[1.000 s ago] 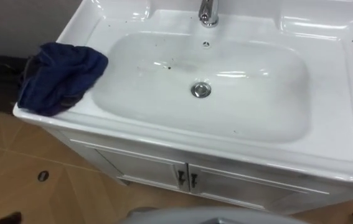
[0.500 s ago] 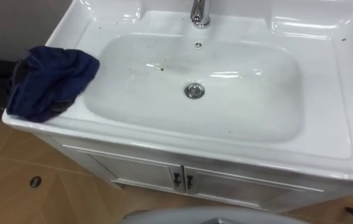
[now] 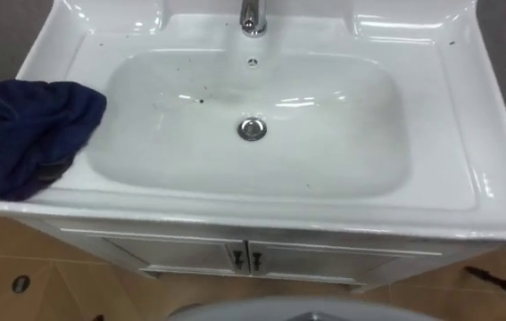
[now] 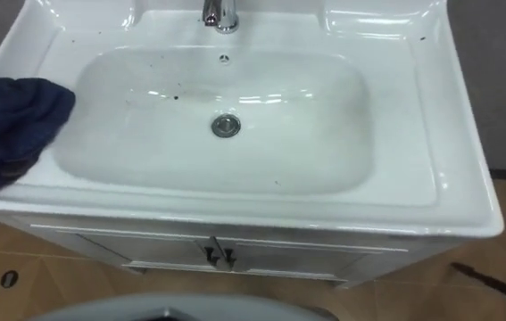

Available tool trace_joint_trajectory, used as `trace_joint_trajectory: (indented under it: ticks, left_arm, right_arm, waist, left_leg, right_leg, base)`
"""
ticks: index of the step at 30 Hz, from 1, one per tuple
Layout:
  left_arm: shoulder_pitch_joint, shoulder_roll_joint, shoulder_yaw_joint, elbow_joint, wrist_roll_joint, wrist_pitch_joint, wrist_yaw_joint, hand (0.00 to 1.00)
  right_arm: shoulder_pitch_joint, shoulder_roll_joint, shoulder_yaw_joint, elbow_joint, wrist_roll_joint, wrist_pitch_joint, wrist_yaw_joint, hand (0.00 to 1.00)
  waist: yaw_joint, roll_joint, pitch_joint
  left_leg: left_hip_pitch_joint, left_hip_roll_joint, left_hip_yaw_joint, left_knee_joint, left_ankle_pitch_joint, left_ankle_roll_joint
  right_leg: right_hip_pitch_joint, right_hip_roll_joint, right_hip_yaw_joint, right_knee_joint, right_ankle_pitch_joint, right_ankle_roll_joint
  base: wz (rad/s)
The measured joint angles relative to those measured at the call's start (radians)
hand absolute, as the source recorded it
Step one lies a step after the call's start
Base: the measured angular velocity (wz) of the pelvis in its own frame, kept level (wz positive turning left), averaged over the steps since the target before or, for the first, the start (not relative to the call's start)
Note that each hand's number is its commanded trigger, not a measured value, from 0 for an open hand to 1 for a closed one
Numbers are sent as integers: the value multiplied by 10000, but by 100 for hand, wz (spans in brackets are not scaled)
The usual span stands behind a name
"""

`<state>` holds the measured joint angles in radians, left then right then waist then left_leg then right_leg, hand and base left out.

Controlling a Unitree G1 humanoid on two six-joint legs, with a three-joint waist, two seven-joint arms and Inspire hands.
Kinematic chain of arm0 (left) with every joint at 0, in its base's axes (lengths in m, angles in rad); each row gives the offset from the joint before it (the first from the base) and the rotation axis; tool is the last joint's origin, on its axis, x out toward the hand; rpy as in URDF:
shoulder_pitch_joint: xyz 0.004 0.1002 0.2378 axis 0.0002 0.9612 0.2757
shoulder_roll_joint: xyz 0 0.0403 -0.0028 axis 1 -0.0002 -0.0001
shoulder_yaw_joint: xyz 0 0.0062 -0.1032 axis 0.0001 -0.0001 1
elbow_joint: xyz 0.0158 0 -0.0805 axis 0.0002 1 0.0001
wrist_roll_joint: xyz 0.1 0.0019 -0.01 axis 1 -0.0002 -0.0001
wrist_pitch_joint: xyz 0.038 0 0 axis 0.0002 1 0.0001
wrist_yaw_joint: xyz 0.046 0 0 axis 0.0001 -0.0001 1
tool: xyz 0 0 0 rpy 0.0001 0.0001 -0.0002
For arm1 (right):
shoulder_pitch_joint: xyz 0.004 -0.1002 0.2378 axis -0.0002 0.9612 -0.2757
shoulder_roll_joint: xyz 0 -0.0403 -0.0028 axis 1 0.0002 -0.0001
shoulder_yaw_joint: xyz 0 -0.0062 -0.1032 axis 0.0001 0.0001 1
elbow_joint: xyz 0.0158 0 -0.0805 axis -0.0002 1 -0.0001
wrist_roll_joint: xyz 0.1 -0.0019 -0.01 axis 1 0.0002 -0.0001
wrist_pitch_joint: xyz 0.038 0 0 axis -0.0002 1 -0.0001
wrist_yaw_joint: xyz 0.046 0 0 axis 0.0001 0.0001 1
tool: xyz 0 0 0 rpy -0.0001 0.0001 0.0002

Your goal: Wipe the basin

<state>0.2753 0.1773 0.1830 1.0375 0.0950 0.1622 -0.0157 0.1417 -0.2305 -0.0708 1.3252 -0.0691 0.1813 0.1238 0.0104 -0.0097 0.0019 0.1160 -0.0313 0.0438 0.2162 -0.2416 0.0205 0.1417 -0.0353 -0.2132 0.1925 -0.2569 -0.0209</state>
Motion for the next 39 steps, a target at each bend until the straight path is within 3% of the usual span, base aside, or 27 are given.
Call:
trace_joint_trajectory:
  ticks: [3,8,15,22,39]
  left_arm:
    - [-6,1,-27,171,195,218,-341,0]
    - [-203,-2,-142,410,572,272,-677,0]
    - [-414,-15,-569,423,971,453,-796,0]
    - [-443,-33,-691,422,1143,728,-830,0]
    - [-616,-36,-797,427,1835,791,-1332,0]
  right_arm:
    - [-10,-3,-50,24,231,80,-71,0]
    - [-165,-4,-111,22,264,111,-234,0]
    - [-237,46,4,37,389,192,-289,0]
    - [-230,126,26,50,664,566,-376,0]
    - [-270,258,62,37,994,592,-164,0]
  waist:
    - [-34,69,0]
    - [-59,199,23]
    - [-63,194,29]
    - [-90,174,17]
    - [-137,208,28]
  left_leg:
    - [107,25,372,7,-1,1]
    - [143,26,490,61,-115,173]
    - [103,-45,612,88,-307,441]
    - [-6,-194,670,217,-400,616]
    - [-87,-180,726,227,-438,664]
  right_leg:
    - [-83,5,188,196,2,-1]
    - [-213,-31,314,512,-91,20]
    - [-471,-211,494,1033,-243,250]
    - [-617,-318,521,1205,-249,428]
    - [-758,-290,620,1355,-210,495]
  base:
    - [-22]
    - [-4]
    - [-3]
    - [-3]
    - [0]
